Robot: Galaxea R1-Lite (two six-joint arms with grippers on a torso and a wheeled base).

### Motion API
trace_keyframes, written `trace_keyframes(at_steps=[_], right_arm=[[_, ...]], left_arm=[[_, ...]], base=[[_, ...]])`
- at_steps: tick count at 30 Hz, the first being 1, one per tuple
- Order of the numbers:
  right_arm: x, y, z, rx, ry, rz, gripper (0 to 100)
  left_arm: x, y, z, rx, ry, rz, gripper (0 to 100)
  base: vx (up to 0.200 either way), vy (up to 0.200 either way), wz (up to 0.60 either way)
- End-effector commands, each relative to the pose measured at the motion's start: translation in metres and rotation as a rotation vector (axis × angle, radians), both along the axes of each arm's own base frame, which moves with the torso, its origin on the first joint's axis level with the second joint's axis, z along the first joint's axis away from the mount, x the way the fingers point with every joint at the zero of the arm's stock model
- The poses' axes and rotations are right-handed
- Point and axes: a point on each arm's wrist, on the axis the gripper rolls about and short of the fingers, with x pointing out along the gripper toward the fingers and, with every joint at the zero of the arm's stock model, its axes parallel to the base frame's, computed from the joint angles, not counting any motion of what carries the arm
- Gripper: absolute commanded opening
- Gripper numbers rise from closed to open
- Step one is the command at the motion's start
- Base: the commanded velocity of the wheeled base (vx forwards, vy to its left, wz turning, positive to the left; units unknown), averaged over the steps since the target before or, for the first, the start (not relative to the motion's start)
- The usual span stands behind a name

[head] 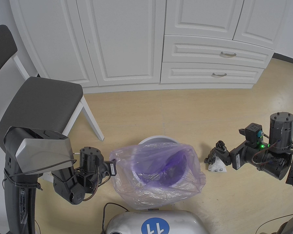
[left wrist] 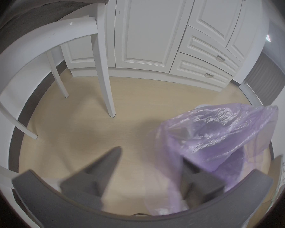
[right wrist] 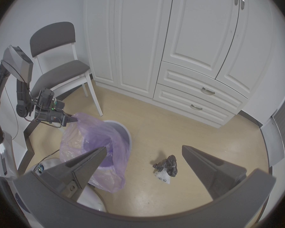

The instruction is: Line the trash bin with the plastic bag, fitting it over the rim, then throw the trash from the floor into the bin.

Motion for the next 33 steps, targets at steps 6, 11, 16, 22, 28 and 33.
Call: trace_keyframes(at_steps=[6,11,16,22,28,33], right_arm=[[-0.009,-0.011,0.002,0.008,-0.012,-0.016,100],[-0.008,-0.012,0.002,0.01,-0.008,-0.017,100],[-0.007,-0.014,0.003,0.015,-0.015,-0.028,100],[-0.005,-0.014,-0.004,0.0,0.014,-0.03,100],[-0.005,-0.015,-0.004,0.004,0.013,-0.034,100],[-0.006,-0.015,-0.009,0.01,0.035,-0.047,100]], left_arm=[[-0.021,0.015,0.018,0.082,0.003,-0.045,100],[-0.032,0.019,0.039,0.054,-0.023,-0.094,100],[-0.045,0.022,0.057,0.041,-0.049,-0.141,100],[-0.062,0.03,0.082,0.062,-0.103,-0.189,100],[-0.076,0.035,0.107,0.03,-0.168,-0.211,100],[-0.085,0.038,0.126,0.004,-0.233,-0.224,100]], base=[[0.0,0.0,0.0],[0.0,0.0,0.0],[0.0,0.0,0.0],[0.0,0.0,0.0],[0.0,0.0,0.0],[0.0,0.0,0.0]])
